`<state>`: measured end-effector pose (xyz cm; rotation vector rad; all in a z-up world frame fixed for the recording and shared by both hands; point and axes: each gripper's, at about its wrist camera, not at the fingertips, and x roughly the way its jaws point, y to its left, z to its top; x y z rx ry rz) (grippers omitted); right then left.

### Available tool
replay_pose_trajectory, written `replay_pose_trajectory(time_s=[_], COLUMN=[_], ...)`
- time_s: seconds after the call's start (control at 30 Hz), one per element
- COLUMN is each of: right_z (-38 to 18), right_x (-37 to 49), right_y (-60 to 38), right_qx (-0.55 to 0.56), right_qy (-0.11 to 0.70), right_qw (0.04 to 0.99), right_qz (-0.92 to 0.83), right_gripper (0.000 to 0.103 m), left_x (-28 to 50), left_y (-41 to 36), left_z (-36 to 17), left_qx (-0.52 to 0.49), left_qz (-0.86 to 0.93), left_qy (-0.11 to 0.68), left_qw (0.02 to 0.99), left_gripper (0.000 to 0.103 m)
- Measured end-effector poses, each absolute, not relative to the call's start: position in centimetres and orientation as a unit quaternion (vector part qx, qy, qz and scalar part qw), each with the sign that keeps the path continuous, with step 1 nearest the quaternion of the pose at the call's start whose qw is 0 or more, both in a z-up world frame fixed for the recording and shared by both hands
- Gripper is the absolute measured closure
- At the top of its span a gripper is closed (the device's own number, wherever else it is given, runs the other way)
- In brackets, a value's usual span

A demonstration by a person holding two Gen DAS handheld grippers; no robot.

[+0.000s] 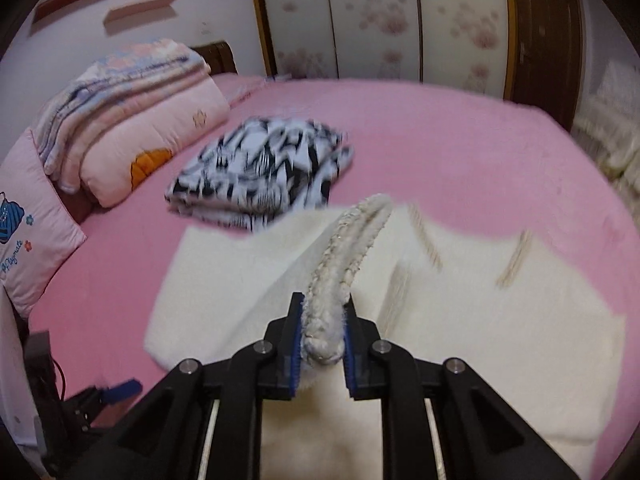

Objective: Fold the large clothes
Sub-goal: 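Grasp the braided front edge with the right tool and fold it over the body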

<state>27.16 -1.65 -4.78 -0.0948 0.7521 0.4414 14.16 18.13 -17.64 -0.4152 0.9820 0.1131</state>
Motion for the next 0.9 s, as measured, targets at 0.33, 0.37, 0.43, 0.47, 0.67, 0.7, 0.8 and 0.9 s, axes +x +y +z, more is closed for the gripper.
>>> replay_pose_trajectory(time_s=[0.33, 0.37, 0.43, 0.47, 0.67, 0.7, 0.8, 0.9], right_z=[-1.0, -1.7, -3.9, -5.0, -14.3, -15.5, -17.3, -17.5], right_x=[30.7, 31.1, 31.5, 31.6, 32.0, 31.9, 31.3, 30.9], right_y=[-10.6, -12.0, -14.5, -15.4, -18.6, -19.2, -21.3, -23.3], right_qx=[-0.03, -0.021, -0.001, 0.003, 0.011, 0.02, 0.074, 0.132], right_qy=[0.3, 0.308, 0.332, 0.345, 0.462, 0.479, 0.503, 0.503], right_qw=[0.949, 0.948, 0.941, 0.937, 0.886, 0.877, 0.86, 0.852], right_qz=[0.096, 0.082, 0.066, 0.058, 0.038, 0.035, 0.049, 0.066], right_gripper=[0.088, 0.088, 0.088, 0.087, 0.084, 0.084, 0.079, 0.076], left_x=[15.5, 15.8, 16.6, 16.9, 20.3, 20.7, 22.7, 25.7], left_y=[17.0, 16.9, 16.5, 16.3, 15.9, 16.2, 16.8, 17.8], left_z=[-17.1, -17.1, -16.9, -16.8, -16.0, -16.0, -15.8, -15.9], left_qx=[-0.193, -0.194, -0.194, -0.193, -0.191, -0.192, -0.196, -0.202], left_qz=[0.035, 0.032, 0.023, 0.02, -0.002, -0.003, -0.007, -0.015], left_qy=[0.468, 0.469, 0.47, 0.471, 0.477, 0.478, 0.483, 0.497], left_qw=[0.862, 0.861, 0.86, 0.861, 0.858, 0.857, 0.853, 0.844], left_gripper=[0.023, 0.023, 0.023, 0.023, 0.023, 0.023, 0.023, 0.023])
